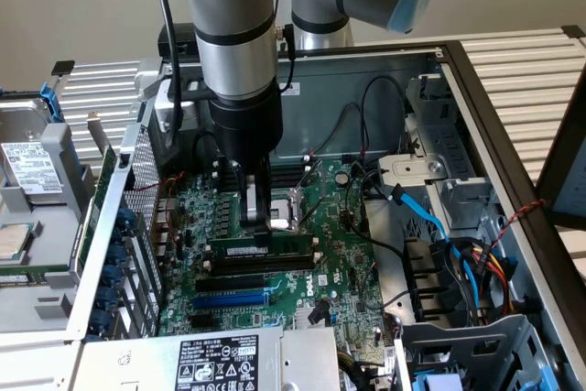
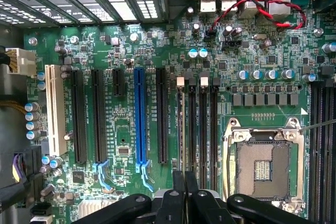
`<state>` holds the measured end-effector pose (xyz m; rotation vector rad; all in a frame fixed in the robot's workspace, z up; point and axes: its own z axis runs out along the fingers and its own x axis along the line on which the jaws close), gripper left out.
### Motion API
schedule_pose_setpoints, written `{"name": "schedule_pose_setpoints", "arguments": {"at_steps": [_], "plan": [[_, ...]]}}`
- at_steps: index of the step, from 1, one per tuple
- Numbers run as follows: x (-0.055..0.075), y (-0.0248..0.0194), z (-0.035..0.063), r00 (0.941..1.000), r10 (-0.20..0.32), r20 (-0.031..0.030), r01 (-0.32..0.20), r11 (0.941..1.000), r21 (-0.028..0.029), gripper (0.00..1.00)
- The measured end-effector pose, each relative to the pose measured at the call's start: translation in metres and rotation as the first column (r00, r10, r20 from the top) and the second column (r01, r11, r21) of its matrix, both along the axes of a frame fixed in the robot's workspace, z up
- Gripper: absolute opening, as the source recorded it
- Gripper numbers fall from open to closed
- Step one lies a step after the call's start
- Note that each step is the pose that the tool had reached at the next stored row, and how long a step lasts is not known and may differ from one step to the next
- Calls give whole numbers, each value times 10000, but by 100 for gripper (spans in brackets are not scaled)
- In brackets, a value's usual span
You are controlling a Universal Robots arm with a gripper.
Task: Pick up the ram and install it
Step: 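Insert the ram into the slot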
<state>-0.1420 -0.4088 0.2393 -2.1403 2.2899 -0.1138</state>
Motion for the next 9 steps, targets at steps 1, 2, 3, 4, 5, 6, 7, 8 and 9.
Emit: {"name": "schedule_pose_setpoints", "arguments": {"at_steps": [1, 2, 3, 4, 5, 6, 7, 8, 9], "plan": [[0, 0, 1, 10000, -1, -1, 1, 10000, -1, 12], [0, 0, 1, 10000, 0, -1, 0, 10000, -1, 12], [0, 0, 0, 10000, 0, -1, 0, 10000, -1, 12], [1, -3, -3, 10000, 1, -1, -1, 10000, -1, 12], [2, -8, -13, 10000, 3, 0, -3, 10000, 4, 12], [1, -9, -18, 10000, 2, 0, -2, 10000, 5, 12], [1, -9, -17, 10000, 1, -1, -1, 10000, 4, 12], [1, -9, -17, 10000, 0, -1, 0, 10000, 4, 12], [1, -9, -17, 10000, 1, -1, -1, 10000, 4, 12]]}}
